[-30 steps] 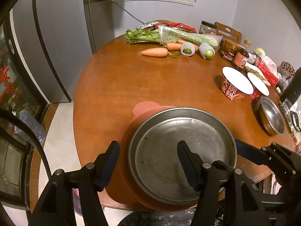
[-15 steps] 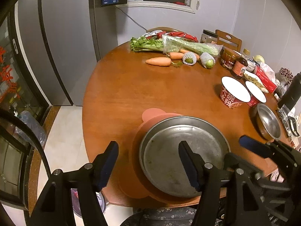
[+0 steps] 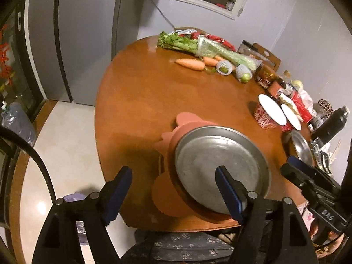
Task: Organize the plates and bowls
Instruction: 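Lower the grey tray with the left tool onto the pink plate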
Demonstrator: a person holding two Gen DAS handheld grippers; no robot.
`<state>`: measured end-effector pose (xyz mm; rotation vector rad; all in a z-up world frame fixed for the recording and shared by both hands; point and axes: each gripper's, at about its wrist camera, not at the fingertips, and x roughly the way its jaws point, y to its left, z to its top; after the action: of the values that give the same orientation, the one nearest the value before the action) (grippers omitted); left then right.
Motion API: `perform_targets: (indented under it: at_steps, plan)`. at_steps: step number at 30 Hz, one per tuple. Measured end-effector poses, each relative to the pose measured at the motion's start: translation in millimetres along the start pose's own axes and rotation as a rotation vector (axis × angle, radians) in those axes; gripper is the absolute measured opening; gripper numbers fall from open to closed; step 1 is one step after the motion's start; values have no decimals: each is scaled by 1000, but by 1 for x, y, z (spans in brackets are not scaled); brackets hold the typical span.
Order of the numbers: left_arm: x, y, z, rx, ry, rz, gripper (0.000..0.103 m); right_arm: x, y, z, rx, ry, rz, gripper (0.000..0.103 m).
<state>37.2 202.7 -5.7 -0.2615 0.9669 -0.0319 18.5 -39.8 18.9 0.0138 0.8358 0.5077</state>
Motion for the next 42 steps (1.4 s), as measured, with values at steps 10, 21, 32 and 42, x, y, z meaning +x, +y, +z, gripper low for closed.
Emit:
perform_targets:
  at_steps: [10, 21, 32, 42]
  plan:
    - [20, -7, -5, 19, 55, -21, 78, 18, 12, -4, 5, 69, 59, 53]
    - [43, -11, -6, 25, 106, -34, 78, 40, 23, -6, 1, 124, 93, 53]
    - [56, -18, 1, 23, 125, -79, 77, 54, 26, -7, -31, 113, 86, 53]
    - [74, -29, 19, 39, 124, -81, 77, 67, 14, 2, -53, 83, 56, 53]
